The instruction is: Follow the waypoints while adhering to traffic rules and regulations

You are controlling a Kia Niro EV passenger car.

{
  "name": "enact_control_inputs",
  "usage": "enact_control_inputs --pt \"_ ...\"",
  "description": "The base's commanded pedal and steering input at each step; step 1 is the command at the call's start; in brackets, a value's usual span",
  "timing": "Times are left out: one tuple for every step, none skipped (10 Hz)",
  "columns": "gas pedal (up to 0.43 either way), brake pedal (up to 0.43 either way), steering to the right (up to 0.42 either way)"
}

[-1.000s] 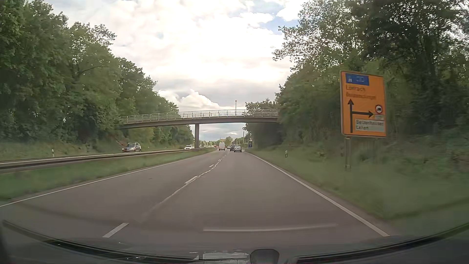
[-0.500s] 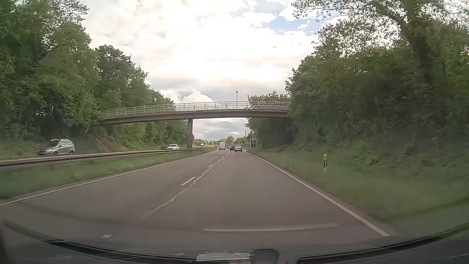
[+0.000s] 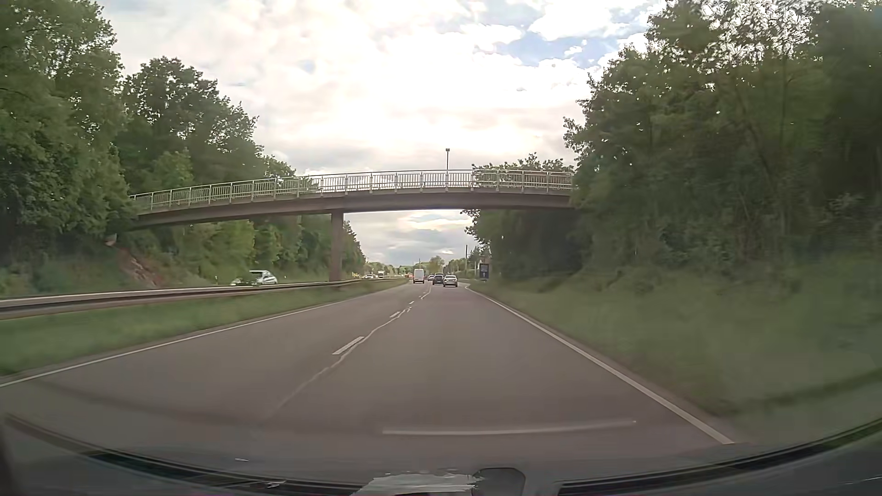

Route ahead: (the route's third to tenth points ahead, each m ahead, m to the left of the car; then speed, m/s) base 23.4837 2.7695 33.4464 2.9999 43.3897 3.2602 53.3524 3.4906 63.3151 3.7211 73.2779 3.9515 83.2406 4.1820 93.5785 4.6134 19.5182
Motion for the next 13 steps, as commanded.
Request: enact_control_inputs --pt "0.110 0.000 -0.001" --pt "0.110 0.000 -0.001" --pt "0.110 0.000 -0.001" --pt "0.110 0.000 -0.001" --pt "0.110 0.000 -0.001" --pt "0.110 0.000 -0.001" --pt "0.110 0.000 -0.001" --pt "0.110 0.000 -0.001" --pt "0.110 0.000 -0.001" --pt "0.110 0.000 -0.001" --pt "0.110 0.000 -0.001" --pt "0.110 0.000 -0.001" --pt "0.110 0.000 -0.001"
